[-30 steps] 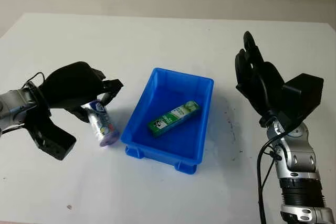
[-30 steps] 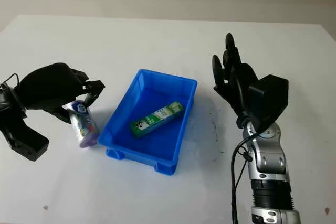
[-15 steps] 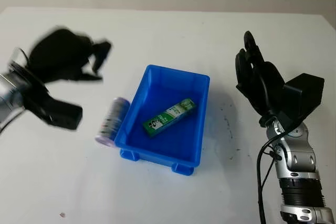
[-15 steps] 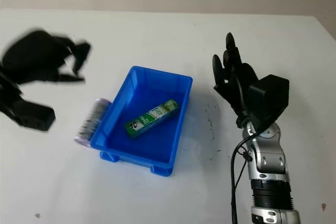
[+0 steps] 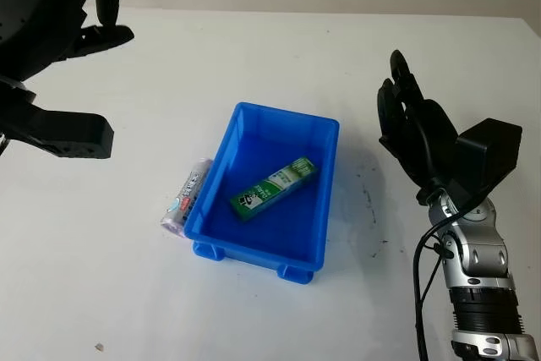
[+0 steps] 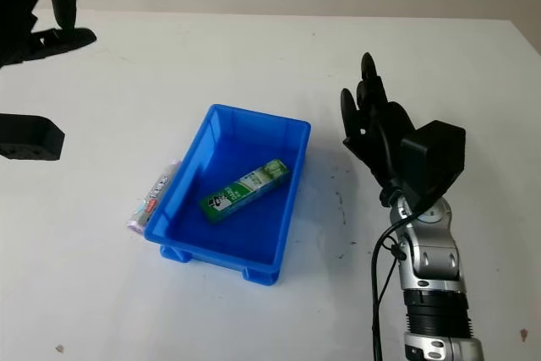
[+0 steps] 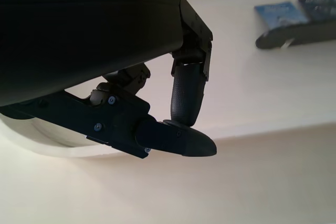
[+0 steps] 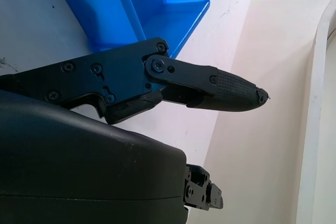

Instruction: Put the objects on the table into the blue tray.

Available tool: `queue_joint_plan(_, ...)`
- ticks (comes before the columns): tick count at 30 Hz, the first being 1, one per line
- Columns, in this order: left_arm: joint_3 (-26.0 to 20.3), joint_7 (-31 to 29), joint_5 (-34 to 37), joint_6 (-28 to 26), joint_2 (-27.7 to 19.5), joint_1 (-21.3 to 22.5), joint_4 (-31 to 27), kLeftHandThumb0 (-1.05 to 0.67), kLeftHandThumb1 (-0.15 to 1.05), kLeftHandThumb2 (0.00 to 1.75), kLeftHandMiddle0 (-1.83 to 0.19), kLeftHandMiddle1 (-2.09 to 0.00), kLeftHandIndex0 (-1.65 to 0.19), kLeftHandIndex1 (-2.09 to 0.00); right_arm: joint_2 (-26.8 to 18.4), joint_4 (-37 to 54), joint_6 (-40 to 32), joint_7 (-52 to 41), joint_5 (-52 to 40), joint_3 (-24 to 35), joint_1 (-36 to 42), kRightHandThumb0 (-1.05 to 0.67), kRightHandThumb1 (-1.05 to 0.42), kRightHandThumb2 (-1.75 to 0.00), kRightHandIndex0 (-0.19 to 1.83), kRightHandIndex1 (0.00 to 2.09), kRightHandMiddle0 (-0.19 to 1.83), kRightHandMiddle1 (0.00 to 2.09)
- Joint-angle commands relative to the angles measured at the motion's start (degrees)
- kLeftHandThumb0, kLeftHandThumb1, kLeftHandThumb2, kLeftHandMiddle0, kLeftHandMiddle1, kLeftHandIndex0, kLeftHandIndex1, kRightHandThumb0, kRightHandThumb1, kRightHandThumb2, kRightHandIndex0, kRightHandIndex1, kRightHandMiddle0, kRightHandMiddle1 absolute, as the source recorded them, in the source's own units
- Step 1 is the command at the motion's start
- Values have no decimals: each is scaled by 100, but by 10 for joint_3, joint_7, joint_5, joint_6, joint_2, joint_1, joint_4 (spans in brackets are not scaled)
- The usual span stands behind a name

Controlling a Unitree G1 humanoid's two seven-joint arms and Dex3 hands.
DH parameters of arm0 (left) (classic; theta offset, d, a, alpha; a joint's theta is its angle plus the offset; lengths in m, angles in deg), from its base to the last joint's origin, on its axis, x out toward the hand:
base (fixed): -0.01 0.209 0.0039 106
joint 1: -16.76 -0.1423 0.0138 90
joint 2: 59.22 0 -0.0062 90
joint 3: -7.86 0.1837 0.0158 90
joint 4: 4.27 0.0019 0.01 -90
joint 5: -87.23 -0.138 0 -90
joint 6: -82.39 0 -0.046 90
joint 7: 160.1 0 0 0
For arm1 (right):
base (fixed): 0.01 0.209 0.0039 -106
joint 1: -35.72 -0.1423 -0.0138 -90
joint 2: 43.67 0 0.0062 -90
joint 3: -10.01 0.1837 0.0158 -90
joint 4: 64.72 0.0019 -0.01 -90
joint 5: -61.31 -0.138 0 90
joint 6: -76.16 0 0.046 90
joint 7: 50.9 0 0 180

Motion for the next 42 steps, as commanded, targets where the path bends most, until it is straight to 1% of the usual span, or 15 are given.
queue_joint_plan(1, -12, -33, 33, 9, 2, -5, -26, -47, 105, 23, -85, -209, -49, -209, 1, -3, 9, 0, 0, 0, 1, -72, -105, -62, -19, 0, -19, 0)
queue_joint_plan(4, -15, -100, 79, 16, 0, -21, -52, -49, 100, 11, -62, -204, -41, -194, 1, -4, 14, 0, 2, -1, 2, -72, -105, -62, -19, 0, -19, 0)
queue_joint_plan(5, -12, -172, 118, 5, -7, -31, -71, -51, 97, 9, -55, -193, -35, -186, 1, -6, 16, 0, 2, -1, 2, -72, -105, -61, -19, 0, -19, 0)
queue_joint_plan(6, -5, -245, 156, 6, -19, -39, -83, -55, 91, 7, -40, -149, -21, -154, 2, -7, 19, 0, 2, -1, 2, -72, -105, -61, -19, 0, -19, 0)
queue_joint_plan(7, 2, -325, 199, 3, -31, -45, -92, -64, 86, 6, -34, -85, -12, -104, 2, -7, 19, 1, 2, -1, 2, -73, -105, -61, -19, 0, -19, 0)
queue_joint_plan(8, 9, -402, 239, -9, -39, -51, -102, -71, 86, 6, -28, -48, -8, -68, 3, -7, 18, 2, 1, 0, 2, -73, -105, -61, -19, 0, -19, 0)
queue_joint_plan(9, 14, -468, 264, -33, -47, -58, -118, -78, 85, 5, -13, -20, 1, -35, 3, -5, 16, 2, 1, 0, 2, -73, -105, -60, -19, 0, -19, 0)
queue_joint_plan(10, 19, -527, 284, -58, -52, -64, -135, -81, 83, 4, -4, -11, 6, -21, 3, -4, 15, 3, 1, -1, 3, -72, -105, -60, -19, 0, -19, 0)
queue_joint_plan(12, 31, -615, 297, -105, -58, -74, -166, -86, 80, 4, 14, -2, 16, -5, 2, -3, 13, 3, 4, -2, 4, -72, -105, -61, -19, 0, -19, 0)
queue_joint_plan(14, 39, -664, 287, -130, -56, -81, -186, -89, 80, 5, 18, -1, 18, -1, 1, -1, 13, 3, 5, -3, 4, -72, -105, -61, -19, 0, -19, 0)
queue_joint_plan(17, 54, -705, 262, -135, -49, -84, -200, -100, 83, 6, 19, 0, 19, 0, 2, 0, 13, 4, 6, -3, 5, -71, -105, -62, -19, 0, -19, 0)
queue_joint_plan(21, 64, -745, 253, -149, -38, -77, -211, -101, 81, 5, 19, 0, 19, 0, 2, 3, 13, 4, 4, -1, 7, -72, -105, -61, -19, 0, -19, 0)
queue_joint_plan(32, 75, -782, 222, -162, -16, -72, -225, -91, 74, 4, 19, 0, 19, 0, 5, 6, 11, 9, 3, 0, 10, -71, -105, -60, -19, 0, -19, 0)
queue_joint_plan(38, 63, -777, 254, -140, 1, -72, -197, -95, 77, 6, 19, 0, 19, 0, 3, 0, 21, 15, 10, -3, 9, -71, -105, -59, -19, 0, -19, 0)
queue_joint_plan(42, 56, -786, 291, -153, 13, -71, -183, -97, 78, 6, 19, 0, 19, 0, 4, -3, 29, 15, 13, -2, 9, -71, -105, -60, -19, 0, -19, 0)
